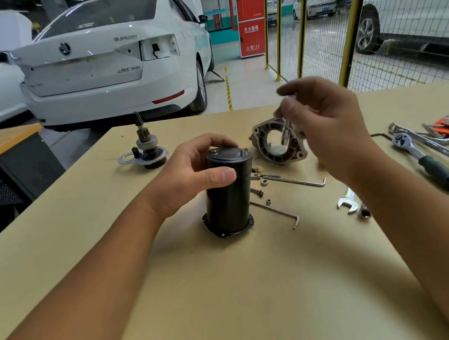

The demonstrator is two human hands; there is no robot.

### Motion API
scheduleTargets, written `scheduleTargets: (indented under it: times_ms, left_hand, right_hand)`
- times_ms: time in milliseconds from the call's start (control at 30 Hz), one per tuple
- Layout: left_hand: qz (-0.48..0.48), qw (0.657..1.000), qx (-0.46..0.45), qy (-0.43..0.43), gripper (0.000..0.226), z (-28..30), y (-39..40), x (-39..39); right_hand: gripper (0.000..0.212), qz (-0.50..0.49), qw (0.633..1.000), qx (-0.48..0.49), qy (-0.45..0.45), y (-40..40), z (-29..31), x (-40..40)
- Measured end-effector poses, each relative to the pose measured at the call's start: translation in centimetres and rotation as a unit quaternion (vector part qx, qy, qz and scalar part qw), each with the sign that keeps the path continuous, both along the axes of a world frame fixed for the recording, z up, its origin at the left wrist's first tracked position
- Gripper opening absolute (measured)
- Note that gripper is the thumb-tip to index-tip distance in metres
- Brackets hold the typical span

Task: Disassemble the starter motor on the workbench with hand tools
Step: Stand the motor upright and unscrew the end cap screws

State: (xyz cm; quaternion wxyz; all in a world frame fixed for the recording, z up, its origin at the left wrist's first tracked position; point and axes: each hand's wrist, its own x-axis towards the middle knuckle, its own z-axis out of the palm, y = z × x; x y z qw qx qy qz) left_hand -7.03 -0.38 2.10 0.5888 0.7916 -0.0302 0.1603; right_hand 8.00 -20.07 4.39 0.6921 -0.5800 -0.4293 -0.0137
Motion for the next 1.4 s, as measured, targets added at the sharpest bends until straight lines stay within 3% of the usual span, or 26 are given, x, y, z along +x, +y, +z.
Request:
scheduleTargets:
  times_ms: [133,333,733,967,1100,1400]
  left_hand:
    - [0.041,0.995,0.093,0.002,0.058,-0.1,-1.2,0.3]
    - [0.047,0.991,0.122,-0.009,0.057,0.2,-2.5,0.3]
    - [0.040,0.988,0.147,-0.018,0.043,0.4,-3.3,0.7]
    - [0.039,0.991,0.127,-0.009,0.057,0.2,-3.7,0.7]
    - [0.038,0.991,0.126,-0.001,0.060,0.4,-3.5,0.6]
    - [0.034,0.991,0.130,0.022,0.057,0.5,-3.8,0.8]
  right_hand:
    - [0.005,0.080,0.987,0.096,0.103,0.1,0.6,-1.4]
    - [0.006,0.087,0.993,0.068,0.051,1.0,0.3,-3.2]
    - [0.004,0.093,0.990,0.090,0.053,1.4,0.1,-4.3]
    - [0.008,0.025,0.992,0.121,0.015,1.1,0.8,-4.7]
    - [0.010,0.025,0.997,0.077,-0.010,1.1,0.6,-4.8]
    - [0.009,0.014,0.994,0.102,-0.026,1.2,0.8,-5.3]
